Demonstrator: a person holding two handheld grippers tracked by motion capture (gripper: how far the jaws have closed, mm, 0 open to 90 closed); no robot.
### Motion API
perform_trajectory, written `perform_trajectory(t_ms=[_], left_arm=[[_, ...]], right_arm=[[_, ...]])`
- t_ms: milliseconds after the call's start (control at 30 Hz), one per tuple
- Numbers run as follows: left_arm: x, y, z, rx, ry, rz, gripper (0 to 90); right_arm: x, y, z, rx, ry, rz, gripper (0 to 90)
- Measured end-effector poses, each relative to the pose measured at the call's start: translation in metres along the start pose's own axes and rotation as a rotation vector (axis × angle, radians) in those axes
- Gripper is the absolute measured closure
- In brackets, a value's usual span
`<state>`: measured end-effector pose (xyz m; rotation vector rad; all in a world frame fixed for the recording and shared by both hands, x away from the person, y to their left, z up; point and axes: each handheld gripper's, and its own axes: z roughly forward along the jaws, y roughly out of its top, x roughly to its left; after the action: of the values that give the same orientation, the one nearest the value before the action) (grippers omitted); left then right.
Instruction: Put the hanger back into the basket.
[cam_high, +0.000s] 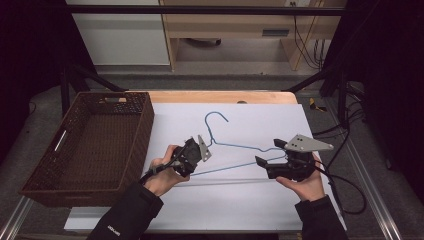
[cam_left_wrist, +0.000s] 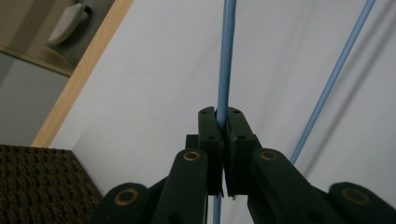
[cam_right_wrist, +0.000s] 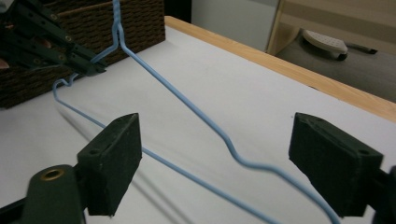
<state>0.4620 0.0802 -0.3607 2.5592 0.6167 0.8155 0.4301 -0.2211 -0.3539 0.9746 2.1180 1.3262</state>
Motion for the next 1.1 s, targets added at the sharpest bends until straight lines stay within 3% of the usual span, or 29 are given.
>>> perform_trajectory(t_ms=[100, 400, 500, 700, 800, 1100], left_arm=[[0.006, 0.003, -0.003, 0.011, -0.001, -0.028, 87.1], [0.024, 0.011, -0.014, 0.047, 0.054, -0.086, 87.0], [0.031, 0.014, -0.020, 0.047, 0.066, -0.100, 87.1], [0.044, 0.021, -0.039, 0.026, 0.092, -0.133, 87.1], [0.051, 0.022, -0.051, 0.035, 0.102, -0.130, 87.1], [0.073, 0.014, -0.080, 0.043, 0.130, -0.169, 87.1]], right_arm=[[-0.003, -0.007, -0.005, -0.005, -0.024, 0.032, 10.3], [-0.008, -0.030, -0.019, -0.005, -0.041, 0.056, 6.9], [-0.010, -0.039, -0.017, 0.017, -0.044, 0.066, 6.2], [-0.013, -0.050, -0.012, 0.036, -0.049, 0.090, 5.3], [-0.015, -0.054, -0.010, 0.027, -0.054, 0.106, 5.2], [-0.018, -0.059, -0.008, 0.037, -0.054, 0.110, 5.1]])
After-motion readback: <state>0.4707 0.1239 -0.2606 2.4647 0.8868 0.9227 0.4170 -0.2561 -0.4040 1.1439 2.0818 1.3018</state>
